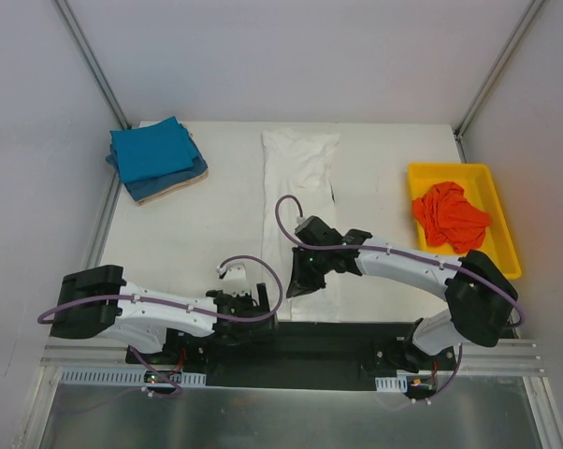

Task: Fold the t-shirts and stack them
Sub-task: Rotate the tshirt 90 degrees

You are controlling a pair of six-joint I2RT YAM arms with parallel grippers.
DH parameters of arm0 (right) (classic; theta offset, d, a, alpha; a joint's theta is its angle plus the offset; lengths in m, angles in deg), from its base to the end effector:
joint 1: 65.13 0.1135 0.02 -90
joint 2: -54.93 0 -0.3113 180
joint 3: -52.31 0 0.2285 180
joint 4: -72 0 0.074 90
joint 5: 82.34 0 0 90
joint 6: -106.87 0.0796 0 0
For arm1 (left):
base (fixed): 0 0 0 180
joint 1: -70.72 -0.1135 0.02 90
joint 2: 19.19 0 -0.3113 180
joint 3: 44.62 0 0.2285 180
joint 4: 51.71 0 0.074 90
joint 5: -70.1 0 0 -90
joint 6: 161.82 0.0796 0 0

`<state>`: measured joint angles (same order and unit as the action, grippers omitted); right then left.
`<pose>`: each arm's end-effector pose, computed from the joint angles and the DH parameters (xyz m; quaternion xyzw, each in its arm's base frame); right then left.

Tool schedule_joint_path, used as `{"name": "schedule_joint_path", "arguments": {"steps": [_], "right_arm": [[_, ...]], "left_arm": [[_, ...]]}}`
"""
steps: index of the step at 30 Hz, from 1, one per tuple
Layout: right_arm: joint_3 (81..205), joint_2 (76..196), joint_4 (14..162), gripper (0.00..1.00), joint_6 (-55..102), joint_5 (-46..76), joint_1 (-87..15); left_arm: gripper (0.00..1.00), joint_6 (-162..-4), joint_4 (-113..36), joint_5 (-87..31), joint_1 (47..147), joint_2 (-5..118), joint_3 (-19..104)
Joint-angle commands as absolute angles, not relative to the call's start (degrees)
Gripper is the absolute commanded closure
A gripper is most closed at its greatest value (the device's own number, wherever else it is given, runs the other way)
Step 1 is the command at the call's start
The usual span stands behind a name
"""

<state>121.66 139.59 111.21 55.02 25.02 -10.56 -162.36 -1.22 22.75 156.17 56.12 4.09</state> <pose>0.1537 0.2570 0.2410 -0.1800 0.9253 0.3172 0.1038 0.0676 -0.1702 0.1831 -0.0819 0.9229 -0.0920 0.3648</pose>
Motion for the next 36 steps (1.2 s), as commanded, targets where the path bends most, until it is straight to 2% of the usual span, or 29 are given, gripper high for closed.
{"name": "schedule_joint_path", "arguments": {"steps": [1, 9, 12, 13, 16, 24, 27, 28, 32, 36], "right_arm": [[120.3, 141.2, 111.2, 0.92, 55.4, 25.8, -10.6], [118.0, 146.6, 109.5, 0.84, 55.1, 28.6, -10.5], [117.3, 147.0, 109.1, 0.76, 55.6, 27.8, -10.3], [117.3, 146.7, 109.3, 0.69, 55.5, 27.1, -10.1], [118.1, 145.5, 111.9, 0.55, 54.7, 25.1, -10.0], [120.5, 140.0, 116.5, 0.41, 50.6, 22.2, -9.7], [121.4, 134.7, 120.1, 0.25, 48.9, 19.0, -9.7], [121.7, 131.6, 121.4, 0.04, 48.2, 15.3, -9.7], [121.1, 124.1, 127.6, 0.03, 49.0, 5.8, -11.4], [116.1, 119.0, 128.4, 0.03, 49.4, 6.2, -15.4]], "left_arm": [[0.01, -163.9, 2.0, 21.4, 156.1, 55.0, 3.8], [0.01, -159.4, 2.2, 16.9, 156.1, 53.8, 3.0], [0.01, -159.0, 2.3, 14.3, 156.1, 51.8, 1.7], [0.01, -158.8, 2.3, 13.1, 156.1, 50.3, 1.5], [0.01, -156.8, 2.2, 11.7, 156.3, 47.2, 0.7], [0.01, -150.5, 2.2, 6.9, 156.7, 43.0, -0.1], [0.01, -150.4, 2.1, 6.3, 156.7, 39.3, -0.3], [0.01, -150.3, 2.2, 6.7, 156.8, 36.5, -0.2], [0.01, -148.2, 2.1, 8.5, 154.2, 28.5, 0.1], [0.01, -142.6, -1.9, 7.5, 148.1, 20.6, -0.8]]}}
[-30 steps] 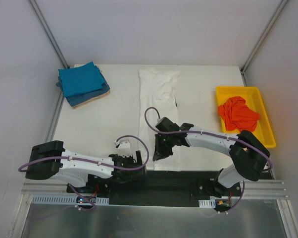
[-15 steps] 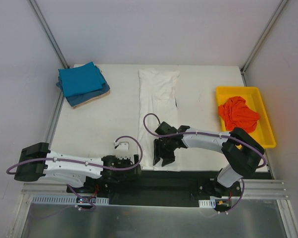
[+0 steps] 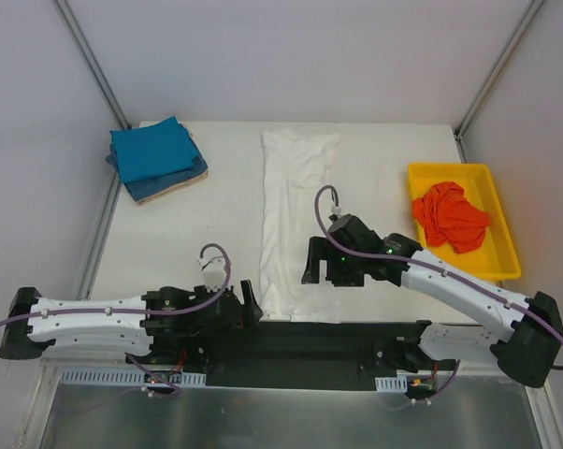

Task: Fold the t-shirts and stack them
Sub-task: Rotate the tshirt 90 degrees, then grab the bottom of the folded rectangular tshirt with both arms

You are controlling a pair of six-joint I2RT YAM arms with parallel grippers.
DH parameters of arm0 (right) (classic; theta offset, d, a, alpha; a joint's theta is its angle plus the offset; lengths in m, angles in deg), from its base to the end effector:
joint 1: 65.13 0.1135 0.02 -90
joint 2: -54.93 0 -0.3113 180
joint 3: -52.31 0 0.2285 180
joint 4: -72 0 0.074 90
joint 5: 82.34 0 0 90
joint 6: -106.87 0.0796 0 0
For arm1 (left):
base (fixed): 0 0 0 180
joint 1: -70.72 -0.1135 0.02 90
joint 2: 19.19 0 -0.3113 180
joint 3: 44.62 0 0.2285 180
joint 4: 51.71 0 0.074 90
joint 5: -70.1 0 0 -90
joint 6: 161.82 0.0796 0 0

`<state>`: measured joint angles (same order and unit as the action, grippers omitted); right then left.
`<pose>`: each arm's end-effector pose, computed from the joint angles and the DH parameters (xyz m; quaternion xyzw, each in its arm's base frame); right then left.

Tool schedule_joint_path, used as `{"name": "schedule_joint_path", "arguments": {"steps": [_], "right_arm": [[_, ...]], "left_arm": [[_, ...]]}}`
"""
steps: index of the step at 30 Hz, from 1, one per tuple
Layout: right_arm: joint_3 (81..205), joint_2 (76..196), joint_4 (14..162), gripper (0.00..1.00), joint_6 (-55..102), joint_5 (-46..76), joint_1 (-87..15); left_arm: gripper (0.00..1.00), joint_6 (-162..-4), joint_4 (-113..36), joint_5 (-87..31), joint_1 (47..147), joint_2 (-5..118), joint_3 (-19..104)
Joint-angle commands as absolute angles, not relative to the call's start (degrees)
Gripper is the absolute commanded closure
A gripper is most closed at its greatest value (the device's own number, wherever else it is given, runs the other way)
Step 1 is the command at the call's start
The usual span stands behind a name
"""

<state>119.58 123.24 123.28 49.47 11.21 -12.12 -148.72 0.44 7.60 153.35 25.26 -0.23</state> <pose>0.1328 0.1844 0.2772 -0.1774 0.9292 0.2408 0.2169 0.0512 -0.1092 0.2170 -0.0309 0.9217 -0.2696 0.2772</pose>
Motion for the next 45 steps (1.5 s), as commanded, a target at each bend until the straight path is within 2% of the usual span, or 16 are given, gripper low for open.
{"name": "schedule_joint_path", "arguments": {"steps": [1, 4, 8, 10, 16, 25, 26, 27, 30, 32, 33, 35, 45], "right_arm": [[115.3, 118.3, 128.4, 0.03, 49.4, 6.7, -16.2], [112.9, 115.8, 128.4, 0.03, 49.4, 6.6, -18.6], [109.5, 113.8, 128.2, 0.03, 49.8, 5.6, -20.7], [106.1, 113.3, 126.6, 0.03, 51.4, 6.9, -22.1], [99.9, 113.6, 118.3, 0.03, 53.5, 13.6, -23.6], [97.4, 115.3, 114.6, 0.01, 55.6, 18.1, -23.9], [96.3, 115.3, 113.9, 0.03, 56.1, 19.8, -23.8], [95.7, 115.3, 113.3, 0.04, 56.7, 20.6, -23.9], [92.9, 114.3, 111.0, 0.08, 58.4, 22.7, -23.8], [92.1, 114.3, 109.8, 0.12, 59.3, 23.3, -23.7], [91.4, 114.5, 109.6, 0.13, 59.5, 23.6, -23.7], [91.2, 114.9, 109.4, 0.18, 59.8, 24.0, -23.6], [88.4, 113.9, 106.5, 0.34, 62.0, 24.6, -22.1]], "left_arm": [[0.01, -140.6, -8.6, 3.3, 146.3, 18.7, -1.8], [0.01, -134.2, -19.7, -8.6, 137.3, 20.1, -7.0], [0.01, -132.8, -22.6, -15.0, 130.8, 28.8, -6.6], [0.1, -132.6, -23.6, -16.7, 128.7, 32.7, -6.4], [0.23, -132.1, -30.1, -21.8, 124.8, 37.9, -8.4], [0.52, -131.4, -31.3, -26.7, 124.2, 41.5, -10.1], [0.55, -131.4, -31.2, -27.5, 124.2, 42.1, -10.8], [0.63, -132.8, -31.2, -28.8, 124.2, 42.2, -12.7], [0.76, -135.1, -31.4, -28.9, 124.2, 41.4, -16.0], [0.8, -135.2, -31.7, -28.8, 124.2, 39.5, -16.9], [0.89, -135.0, -31.7, -28.7, 124.2, 38.6, -17.1], [0.98, -135.2, -31.7, -28.2, 124.2, 36.2, -17.8], [1.0, -137.0, -31.7, -27.5, 124.2, 28.9, -21.5]]}}
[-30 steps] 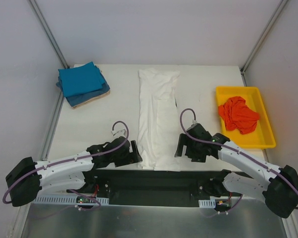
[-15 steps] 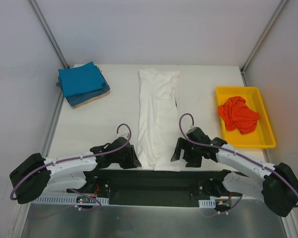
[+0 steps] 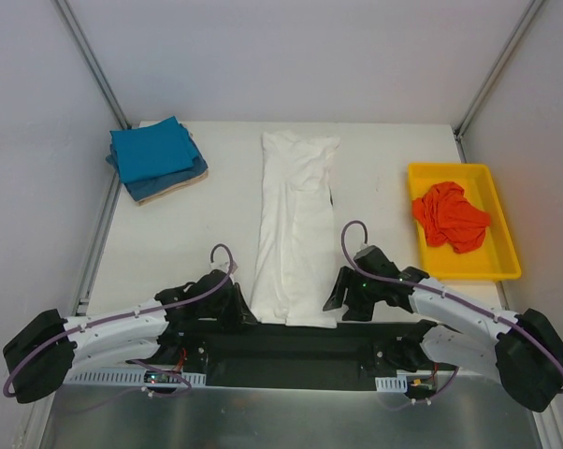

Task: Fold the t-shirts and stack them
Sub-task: Grab the bottom of the folded rectangular tshirt with both arms

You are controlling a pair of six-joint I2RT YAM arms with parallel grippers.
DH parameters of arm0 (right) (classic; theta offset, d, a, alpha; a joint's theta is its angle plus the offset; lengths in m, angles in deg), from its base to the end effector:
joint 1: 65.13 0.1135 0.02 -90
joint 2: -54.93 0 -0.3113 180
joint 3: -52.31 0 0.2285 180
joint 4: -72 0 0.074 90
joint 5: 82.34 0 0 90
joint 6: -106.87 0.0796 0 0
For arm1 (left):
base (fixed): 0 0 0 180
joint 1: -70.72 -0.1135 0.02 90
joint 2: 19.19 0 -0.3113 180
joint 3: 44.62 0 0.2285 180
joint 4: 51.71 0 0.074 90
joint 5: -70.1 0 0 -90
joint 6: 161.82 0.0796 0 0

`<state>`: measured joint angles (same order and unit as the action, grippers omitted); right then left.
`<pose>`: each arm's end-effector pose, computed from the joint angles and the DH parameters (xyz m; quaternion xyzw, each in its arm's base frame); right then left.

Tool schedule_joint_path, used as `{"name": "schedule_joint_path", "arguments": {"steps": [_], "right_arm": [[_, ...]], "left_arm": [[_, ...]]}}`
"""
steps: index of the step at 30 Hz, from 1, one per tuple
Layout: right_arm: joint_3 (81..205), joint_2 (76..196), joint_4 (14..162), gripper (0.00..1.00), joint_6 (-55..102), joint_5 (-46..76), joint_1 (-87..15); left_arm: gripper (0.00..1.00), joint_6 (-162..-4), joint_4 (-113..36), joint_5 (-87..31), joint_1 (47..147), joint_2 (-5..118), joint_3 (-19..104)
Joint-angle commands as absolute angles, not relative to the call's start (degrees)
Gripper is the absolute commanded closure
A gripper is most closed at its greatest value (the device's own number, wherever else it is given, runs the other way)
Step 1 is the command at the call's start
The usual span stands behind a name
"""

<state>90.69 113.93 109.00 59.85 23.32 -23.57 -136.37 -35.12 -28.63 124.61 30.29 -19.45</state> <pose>0.1011 0.1184 0.1726 -0.0262 0.9518 0.2826 0.1164 0.0736 -0.1213 0.1561 -0.0528 0.9060 -0.3914 0.1525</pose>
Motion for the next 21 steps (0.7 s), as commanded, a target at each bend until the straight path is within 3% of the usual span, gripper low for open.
{"name": "schedule_joint_path", "arguments": {"steps": [1, 11, 12, 15, 20, 21], "right_arm": [[88.3, 114.0, 106.0, 0.36, 62.4, 25.1, -21.8], [86.7, 114.7, 105.9, 0.51, 66.6, 23.2, -17.2], [86.8, 114.4, 105.9, 0.55, 66.7, 22.8, -17.2], [87.4, 113.6, 104.8, 0.81, 66.9, 21.8, -17.0], [87.8, 112.3, 102.5, 0.93, 67.5, 24.1, -14.8], [87.8, 111.5, 102.6, 0.99, 67.8, 24.0, -14.8]], "left_arm": [[1.0, -137.1, -31.7, -27.4, 124.2, 28.3, -21.8], [1.0, -139.7, -31.9, -28.3, 124.3, 23.3, -24.6], [1.0, -139.8, -31.9, -28.4, 124.2, 23.1, -24.7], [1.0, -139.9, -32.1, -28.2, 124.2, 22.6, -24.8], [1.0, -140.2, -32.0, -28.9, 124.2, 21.7, -24.5], [1.0, -140.1, -32.0, -29.0, 124.2, 21.3, -24.4]]}}
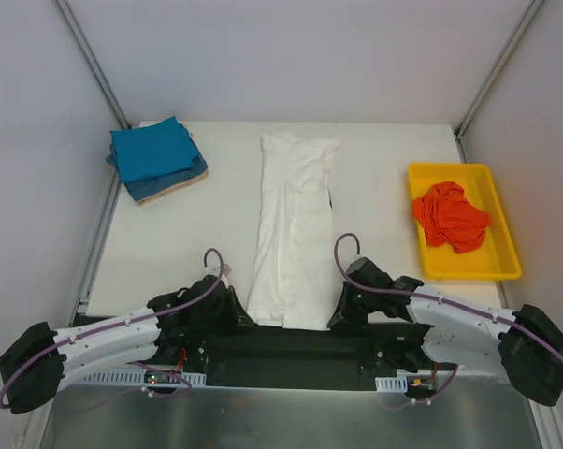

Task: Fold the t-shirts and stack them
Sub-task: Grab the bottom of the folded rectangular tshirt with both arms, then fold the folded rectangular tshirt in 1/3 of the way

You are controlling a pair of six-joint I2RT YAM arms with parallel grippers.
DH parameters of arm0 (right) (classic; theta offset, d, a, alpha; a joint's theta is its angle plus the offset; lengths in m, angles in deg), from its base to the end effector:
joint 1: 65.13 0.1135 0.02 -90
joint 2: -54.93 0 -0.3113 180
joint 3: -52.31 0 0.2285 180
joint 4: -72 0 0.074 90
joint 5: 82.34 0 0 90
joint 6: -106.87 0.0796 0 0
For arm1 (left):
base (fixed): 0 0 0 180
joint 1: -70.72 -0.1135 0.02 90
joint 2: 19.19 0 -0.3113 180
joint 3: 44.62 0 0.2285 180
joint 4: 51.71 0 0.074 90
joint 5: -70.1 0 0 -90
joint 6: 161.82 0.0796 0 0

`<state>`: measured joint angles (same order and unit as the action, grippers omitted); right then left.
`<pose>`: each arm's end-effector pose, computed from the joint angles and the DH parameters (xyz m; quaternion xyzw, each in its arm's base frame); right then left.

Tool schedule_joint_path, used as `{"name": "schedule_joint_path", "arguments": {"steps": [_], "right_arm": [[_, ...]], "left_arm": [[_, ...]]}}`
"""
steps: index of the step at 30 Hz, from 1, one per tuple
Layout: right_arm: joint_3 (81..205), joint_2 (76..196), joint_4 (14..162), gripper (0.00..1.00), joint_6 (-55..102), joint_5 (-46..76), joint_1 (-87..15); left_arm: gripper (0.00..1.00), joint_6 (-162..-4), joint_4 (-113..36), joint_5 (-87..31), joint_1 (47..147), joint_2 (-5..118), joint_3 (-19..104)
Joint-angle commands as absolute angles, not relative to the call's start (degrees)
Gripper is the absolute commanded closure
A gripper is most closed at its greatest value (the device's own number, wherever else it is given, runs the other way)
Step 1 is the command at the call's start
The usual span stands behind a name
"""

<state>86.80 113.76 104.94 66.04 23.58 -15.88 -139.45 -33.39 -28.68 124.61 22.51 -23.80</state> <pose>0.0804 0.1267 0.1590 -0.0397 0.9502 0.2980 0.0816 0.0605 -0.1036 0.1427 -0.0751 0.8981 -0.4070 0.1486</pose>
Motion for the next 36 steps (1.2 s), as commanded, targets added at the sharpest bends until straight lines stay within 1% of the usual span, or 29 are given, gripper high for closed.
{"name": "schedule_joint_path", "arguments": {"steps": [1, 5, 8, 12, 16, 20, 23, 30, 32, 36], "right_arm": [[87.8, 111.2, 102.7, 0.99, 67.7, 24.0, -14.7], [88.4, 108.2, 104.0, 0.99, 68.1, 23.8, -14.1], [88.8, 106.1, 108.0, 0.99, 69.5, 22.9, -13.0], [88.0, 103.3, 108.4, 0.99, 72.0, 22.8, -11.1], [90.4, 102.3, 110.0, 0.99, 70.0, 19.1, -11.1], [96.7, 105.9, 112.0, 1.0, 64.0, 15.7, -11.3], [101.5, 108.4, 113.9, 0.99, 60.8, 12.8, -12.7], [112.3, 113.9, 114.6, 0.99, 51.1, 9.7, -20.4], [115.6, 115.9, 114.6, 0.99, 48.8, 9.0, -21.6], [120.0, 119.4, 114.0, 0.99, 45.8, 8.5, -26.3]], "left_arm": [[1.0, -139.9, -31.9, -29.2, 124.3, 20.7, -24.3], [1.0, -140.2, -31.9, -31.1, 124.3, 18.5, -24.0], [1.0, -142.1, -31.7, -33.0, 125.5, 16.6, -24.7], [1.0, -143.6, -30.7, -34.0, 126.4, 14.7, -25.9], [1.0, -139.5, -29.7, -33.4, 126.4, 14.9, -21.8], [1.0, -135.6, -28.3, -28.8, 126.4, 16.5, -16.3], [1.0, -131.9, -28.3, -26.2, 126.3, 20.4, -11.4], [1.0, -120.5, -27.8, -21.1, 123.3, 31.9, 0.9], [1.0, -118.6, -27.7, -18.8, 121.4, 34.3, 5.2], [1.0, -113.3, -27.9, -19.2, 115.9, 42.5, 13.3]]}}
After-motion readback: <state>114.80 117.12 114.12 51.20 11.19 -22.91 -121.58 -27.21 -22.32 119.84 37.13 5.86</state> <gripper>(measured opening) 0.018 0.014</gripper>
